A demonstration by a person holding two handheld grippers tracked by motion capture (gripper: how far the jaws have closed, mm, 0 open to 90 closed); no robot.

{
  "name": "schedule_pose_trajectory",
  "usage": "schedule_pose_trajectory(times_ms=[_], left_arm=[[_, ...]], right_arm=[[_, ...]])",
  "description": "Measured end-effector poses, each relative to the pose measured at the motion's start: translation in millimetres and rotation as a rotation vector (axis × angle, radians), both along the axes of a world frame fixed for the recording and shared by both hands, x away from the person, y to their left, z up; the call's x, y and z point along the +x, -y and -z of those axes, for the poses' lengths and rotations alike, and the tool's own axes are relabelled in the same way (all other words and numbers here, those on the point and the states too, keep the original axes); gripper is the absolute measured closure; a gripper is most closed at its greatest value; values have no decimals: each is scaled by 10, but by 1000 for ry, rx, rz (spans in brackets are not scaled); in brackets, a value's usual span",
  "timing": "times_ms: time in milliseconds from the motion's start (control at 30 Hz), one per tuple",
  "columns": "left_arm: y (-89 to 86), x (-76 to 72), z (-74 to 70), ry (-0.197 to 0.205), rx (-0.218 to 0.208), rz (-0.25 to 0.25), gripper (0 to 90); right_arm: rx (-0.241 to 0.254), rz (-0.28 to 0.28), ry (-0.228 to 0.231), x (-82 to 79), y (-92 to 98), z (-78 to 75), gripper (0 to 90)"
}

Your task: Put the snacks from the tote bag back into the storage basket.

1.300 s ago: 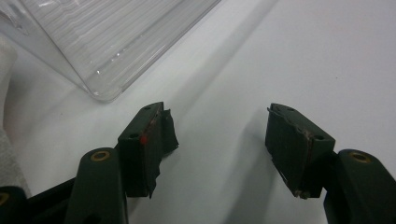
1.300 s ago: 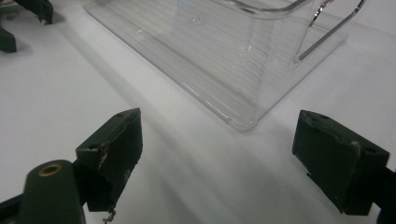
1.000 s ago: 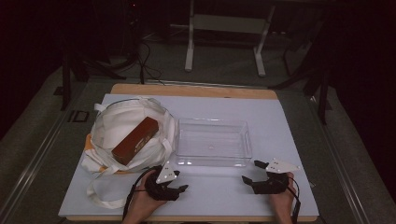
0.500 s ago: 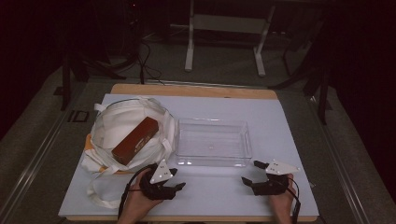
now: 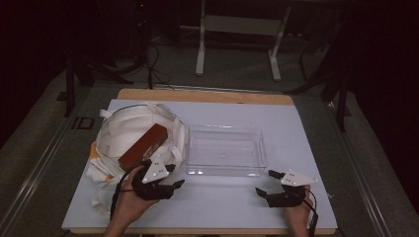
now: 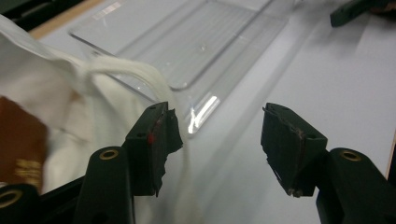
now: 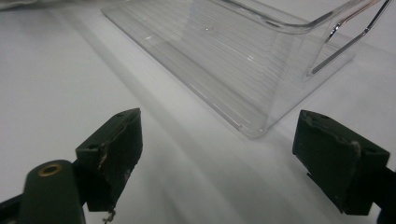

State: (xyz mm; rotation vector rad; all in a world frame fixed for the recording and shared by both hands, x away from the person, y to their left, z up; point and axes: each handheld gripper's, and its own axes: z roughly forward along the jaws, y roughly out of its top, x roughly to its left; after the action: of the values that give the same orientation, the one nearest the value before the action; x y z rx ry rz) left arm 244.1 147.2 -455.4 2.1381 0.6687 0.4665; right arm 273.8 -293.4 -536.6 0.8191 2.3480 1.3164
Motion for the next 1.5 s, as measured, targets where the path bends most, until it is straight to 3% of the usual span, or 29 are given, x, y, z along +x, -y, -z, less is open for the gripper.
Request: schedule_pose_trajectory(times_ms=[333,733,1500], left_arm=[[-274,135,-247,4,25,-35,426],[-418,396,-406,-32,110,-63,419],[-565,598,-488,-104,237,-101,405]], right_arm=[[11,6,4,-8,12,-4,159],[20,7,7,-10,19,-4,159],[29,5,14,-13,29,-5,158]])
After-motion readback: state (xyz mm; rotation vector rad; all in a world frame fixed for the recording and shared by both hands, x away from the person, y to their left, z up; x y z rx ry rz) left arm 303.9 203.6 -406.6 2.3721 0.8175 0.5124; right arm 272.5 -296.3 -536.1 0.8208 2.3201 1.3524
